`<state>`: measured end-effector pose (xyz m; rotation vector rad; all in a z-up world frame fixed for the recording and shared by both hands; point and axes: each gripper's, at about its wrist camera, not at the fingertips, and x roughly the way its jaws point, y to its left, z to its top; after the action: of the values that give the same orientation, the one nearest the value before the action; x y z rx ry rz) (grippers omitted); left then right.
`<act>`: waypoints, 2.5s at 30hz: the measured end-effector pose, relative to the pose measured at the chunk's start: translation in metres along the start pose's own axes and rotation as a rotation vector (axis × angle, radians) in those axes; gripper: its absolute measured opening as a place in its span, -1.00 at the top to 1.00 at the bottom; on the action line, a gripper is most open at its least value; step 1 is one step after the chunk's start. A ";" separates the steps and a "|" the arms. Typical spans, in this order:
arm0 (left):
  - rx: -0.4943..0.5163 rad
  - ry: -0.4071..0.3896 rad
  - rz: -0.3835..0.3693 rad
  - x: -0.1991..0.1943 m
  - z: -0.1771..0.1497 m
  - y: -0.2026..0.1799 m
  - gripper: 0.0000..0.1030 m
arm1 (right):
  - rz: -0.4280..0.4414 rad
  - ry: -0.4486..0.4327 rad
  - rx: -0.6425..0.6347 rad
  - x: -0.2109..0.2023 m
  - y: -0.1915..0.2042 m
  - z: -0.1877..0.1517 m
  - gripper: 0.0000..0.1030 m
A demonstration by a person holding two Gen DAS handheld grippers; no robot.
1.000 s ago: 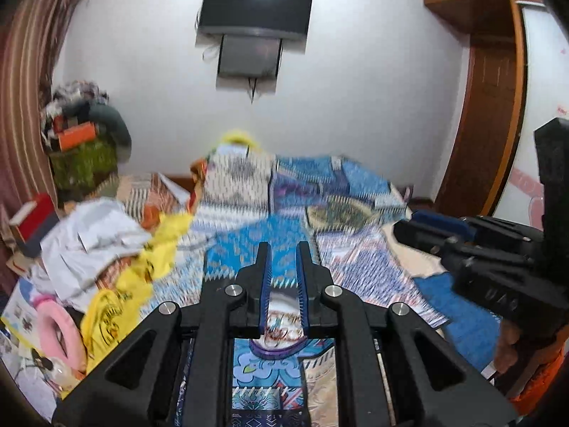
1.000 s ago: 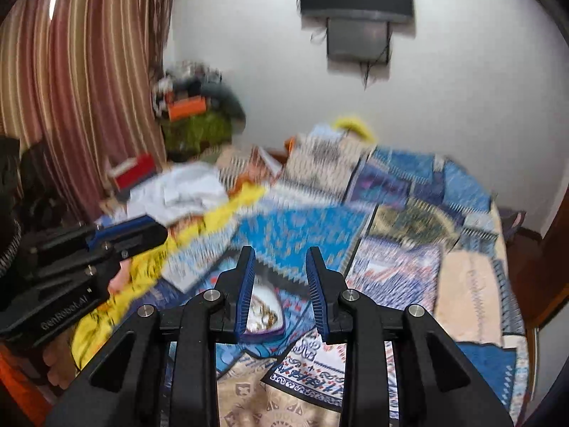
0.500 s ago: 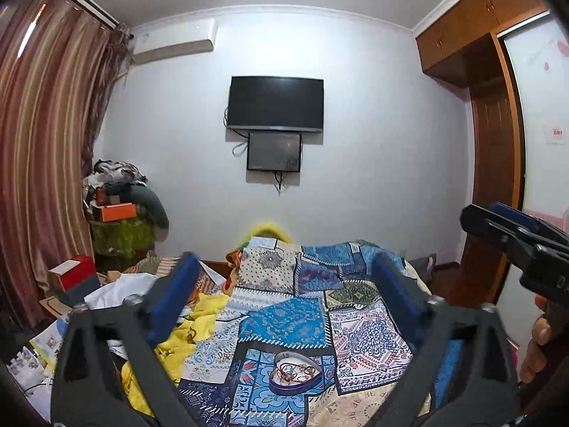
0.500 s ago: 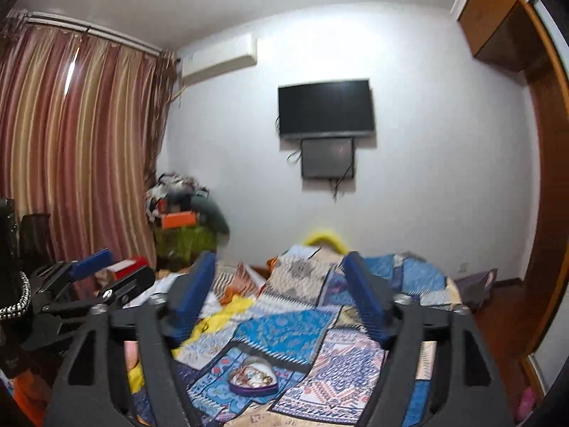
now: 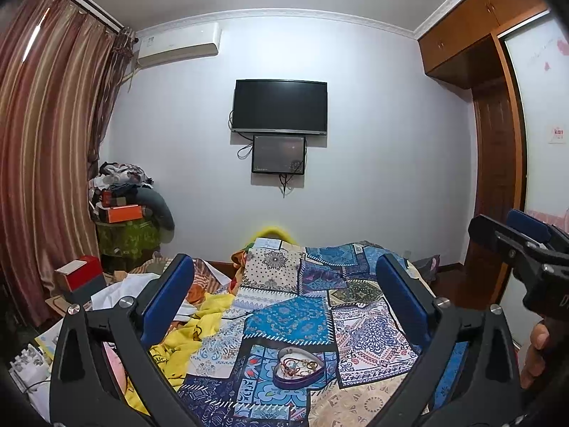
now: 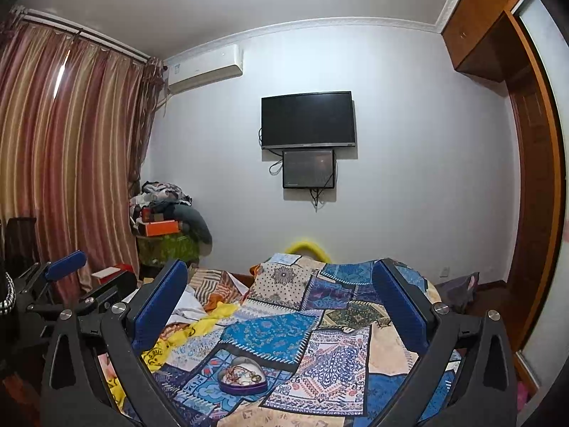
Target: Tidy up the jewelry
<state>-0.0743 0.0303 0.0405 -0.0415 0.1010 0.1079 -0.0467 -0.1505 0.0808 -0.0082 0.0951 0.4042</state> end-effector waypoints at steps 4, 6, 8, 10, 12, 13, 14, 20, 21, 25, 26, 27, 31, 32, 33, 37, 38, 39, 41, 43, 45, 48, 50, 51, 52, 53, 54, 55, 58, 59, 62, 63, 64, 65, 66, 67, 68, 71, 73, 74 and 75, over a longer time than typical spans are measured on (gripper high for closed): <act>0.001 0.003 -0.002 0.000 -0.001 -0.001 -0.99 | 0.003 0.006 -0.001 -0.002 -0.001 -0.001 -1.00; 0.001 0.005 -0.001 0.000 -0.002 -0.001 -0.99 | 0.006 0.011 0.001 -0.002 -0.004 -0.002 -1.00; 0.000 0.008 -0.002 0.000 -0.002 -0.002 -0.99 | 0.009 0.017 0.000 -0.001 -0.004 -0.002 -1.00; -0.002 0.009 -0.003 0.001 -0.002 -0.002 -0.99 | 0.010 0.022 -0.001 -0.001 -0.004 -0.002 -1.00; -0.001 0.010 -0.003 0.001 -0.002 -0.002 -0.99 | 0.010 0.025 -0.002 -0.001 -0.004 -0.003 -1.00; 0.000 0.010 -0.003 0.001 -0.002 -0.002 -0.99 | 0.010 0.028 -0.002 -0.001 -0.004 -0.004 -1.00; 0.002 0.010 -0.003 0.001 -0.002 -0.002 -0.99 | 0.010 0.030 -0.001 0.000 -0.004 -0.004 -1.00; 0.006 0.012 -0.004 0.004 -0.006 -0.003 -0.99 | 0.018 0.046 0.000 0.001 -0.004 -0.004 -1.00; 0.006 0.013 -0.004 0.004 -0.007 -0.003 -0.99 | 0.019 0.047 -0.002 0.001 -0.003 -0.005 -1.00; 0.004 0.015 -0.008 0.004 -0.008 -0.002 -0.99 | 0.021 0.054 -0.004 0.002 -0.003 -0.003 -1.00; 0.004 0.015 -0.007 0.004 -0.008 -0.002 -0.99 | 0.022 0.056 -0.004 0.002 -0.003 -0.003 -1.00; 0.003 0.015 -0.007 0.004 -0.008 -0.002 -0.99 | 0.023 0.059 -0.004 0.003 -0.003 -0.003 -1.00; 0.000 0.018 -0.009 0.006 -0.009 -0.002 -0.99 | 0.025 0.067 -0.004 0.004 -0.003 -0.003 -1.00; 0.001 0.019 -0.009 0.006 -0.009 -0.002 -0.99 | 0.025 0.069 -0.004 0.004 -0.003 -0.003 -1.00; 0.000 0.019 -0.009 0.006 -0.009 -0.002 -0.99 | 0.025 0.070 -0.004 0.005 -0.003 -0.004 -1.00; 0.000 0.019 -0.009 0.006 -0.009 -0.002 -0.99 | 0.026 0.073 0.000 0.005 -0.005 -0.003 -1.00; 0.001 0.020 -0.009 0.007 -0.009 -0.002 -0.99 | 0.027 0.074 0.001 0.005 -0.005 -0.003 -1.00; 0.001 0.021 -0.010 0.007 -0.009 -0.002 -0.99 | 0.027 0.075 0.001 0.005 -0.005 -0.003 -1.00; 0.001 0.022 -0.010 0.008 -0.010 -0.002 -0.99 | 0.027 0.075 0.001 0.005 -0.005 -0.004 -1.00; 0.000 0.021 -0.010 0.008 -0.010 -0.002 -0.99 | 0.026 0.074 0.001 0.005 -0.005 -0.004 -1.00; -0.001 0.022 -0.011 0.008 -0.010 -0.002 -0.99 | 0.026 0.074 0.002 0.005 -0.006 -0.004 -1.00; 0.000 0.023 -0.010 0.009 -0.011 -0.002 -0.99 | 0.027 0.077 0.004 0.005 -0.007 -0.005 -1.00; -0.002 0.023 -0.012 0.009 -0.011 -0.002 -0.99 | 0.027 0.078 0.006 0.006 -0.006 -0.006 -1.00; -0.002 0.023 -0.013 0.009 -0.011 -0.002 -0.99 | 0.027 0.079 0.006 0.006 -0.006 -0.006 -1.00; -0.004 0.024 -0.016 0.009 -0.012 -0.002 -0.99 | 0.027 0.079 0.006 0.006 -0.006 -0.006 -1.00; -0.005 0.024 -0.018 0.010 -0.013 -0.001 -0.99 | 0.027 0.079 0.006 0.006 -0.006 -0.006 -1.00; -0.006 0.025 -0.020 0.010 -0.014 -0.001 -0.99 | 0.027 0.079 0.006 0.006 -0.006 -0.006 -1.00; -0.007 0.025 -0.022 0.010 -0.014 0.000 -0.99 | 0.027 0.079 0.006 0.006 -0.006 -0.005 -1.00; -0.006 0.025 -0.023 0.010 -0.014 0.000 -0.99 | 0.027 0.078 0.007 0.006 -0.007 -0.006 -1.00; -0.006 0.025 -0.023 0.010 -0.014 0.000 -0.99 | 0.028 0.078 0.007 0.006 -0.007 -0.006 -1.00; -0.005 0.029 -0.028 0.010 -0.013 0.000 -0.99 | 0.027 0.079 0.006 0.006 -0.007 -0.006 -1.00; -0.006 0.030 -0.029 0.010 -0.012 0.001 -0.99 | 0.027 0.079 0.006 0.006 -0.007 -0.006 -1.00; -0.006 0.031 -0.030 0.010 -0.012 0.001 -0.99 | 0.027 0.079 0.006 0.006 -0.007 -0.006 -1.00; -0.005 0.031 -0.031 0.010 -0.012 0.001 -0.99 | 0.028 0.078 0.007 0.006 -0.007 -0.006 -1.00; -0.005 0.031 -0.032 0.010 -0.011 0.001 -0.99 | 0.027 0.078 0.008 0.006 -0.007 -0.006 -1.00; -0.005 0.031 -0.032 0.010 -0.011 0.001 -0.99 | 0.027 0.079 0.008 0.006 -0.007 -0.005 -1.00; -0.004 0.032 -0.032 0.009 -0.011 0.001 -0.99 | 0.027 0.080 0.008 0.006 -0.007 -0.007 -1.00; -0.005 0.032 -0.033 0.010 -0.010 0.002 -0.99 | 0.026 0.082 0.011 0.006 -0.007 -0.007 -1.00; -0.004 0.035 -0.038 0.010 -0.010 0.002 -0.99 | 0.026 0.083 0.011 0.006 -0.007 -0.007 -1.00; -0.003 0.036 -0.039 0.011 -0.010 0.002 -0.99 | 0.026 0.083 0.011 0.006 -0.007 -0.007 -1.00; -0.002 0.036 -0.039 0.011 -0.010 0.002 -0.99 | 0.026 0.083 0.010 0.006 -0.007 -0.007 -1.00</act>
<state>-0.0648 0.0327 0.0292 -0.0478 0.1356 0.0683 -0.0391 -0.1547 0.0734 -0.0134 0.1793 0.4294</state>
